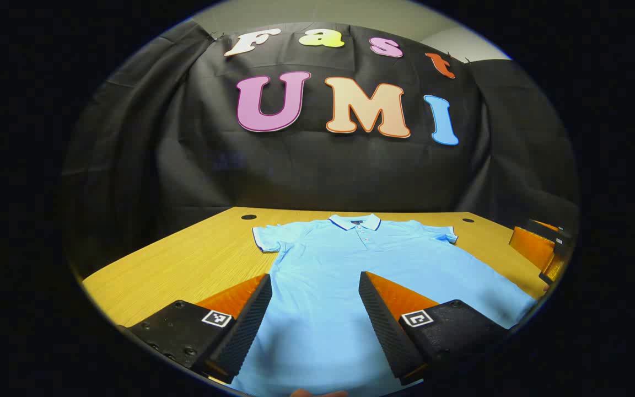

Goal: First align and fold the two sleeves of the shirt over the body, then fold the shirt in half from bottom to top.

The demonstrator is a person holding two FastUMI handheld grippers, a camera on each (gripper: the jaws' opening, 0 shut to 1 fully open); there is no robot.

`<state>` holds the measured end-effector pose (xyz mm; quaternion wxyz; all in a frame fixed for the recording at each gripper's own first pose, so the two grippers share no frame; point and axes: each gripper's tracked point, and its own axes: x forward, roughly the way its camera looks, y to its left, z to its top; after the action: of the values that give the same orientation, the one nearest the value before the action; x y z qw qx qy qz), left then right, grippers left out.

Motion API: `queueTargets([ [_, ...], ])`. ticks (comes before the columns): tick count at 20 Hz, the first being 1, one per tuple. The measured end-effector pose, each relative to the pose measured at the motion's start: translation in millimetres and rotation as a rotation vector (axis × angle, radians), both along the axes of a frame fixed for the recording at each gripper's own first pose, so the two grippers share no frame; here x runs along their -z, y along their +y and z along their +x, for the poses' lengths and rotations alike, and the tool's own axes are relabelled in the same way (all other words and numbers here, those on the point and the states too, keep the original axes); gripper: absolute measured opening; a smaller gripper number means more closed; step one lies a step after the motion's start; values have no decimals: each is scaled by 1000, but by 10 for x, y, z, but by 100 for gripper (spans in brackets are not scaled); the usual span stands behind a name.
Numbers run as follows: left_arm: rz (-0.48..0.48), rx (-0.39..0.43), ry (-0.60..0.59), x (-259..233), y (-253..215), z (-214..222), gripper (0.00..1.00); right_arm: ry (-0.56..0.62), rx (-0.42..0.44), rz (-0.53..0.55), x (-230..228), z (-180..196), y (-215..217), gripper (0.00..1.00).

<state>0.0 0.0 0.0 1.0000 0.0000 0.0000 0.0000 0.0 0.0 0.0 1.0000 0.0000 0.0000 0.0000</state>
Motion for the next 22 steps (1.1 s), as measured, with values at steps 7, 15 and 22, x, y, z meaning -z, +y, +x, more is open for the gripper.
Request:
queueTargets([
  [7,-20,25,4,6,-35,5,95,40,-27,42,20,47,25,100],
  [15,-40,35,13,14,-40,0,95,60,-28,63,-27,165,-47,100],
  [22,-52,43,8,8,-29,0,95,115,-68,-13,-138,584,-79,99],
])
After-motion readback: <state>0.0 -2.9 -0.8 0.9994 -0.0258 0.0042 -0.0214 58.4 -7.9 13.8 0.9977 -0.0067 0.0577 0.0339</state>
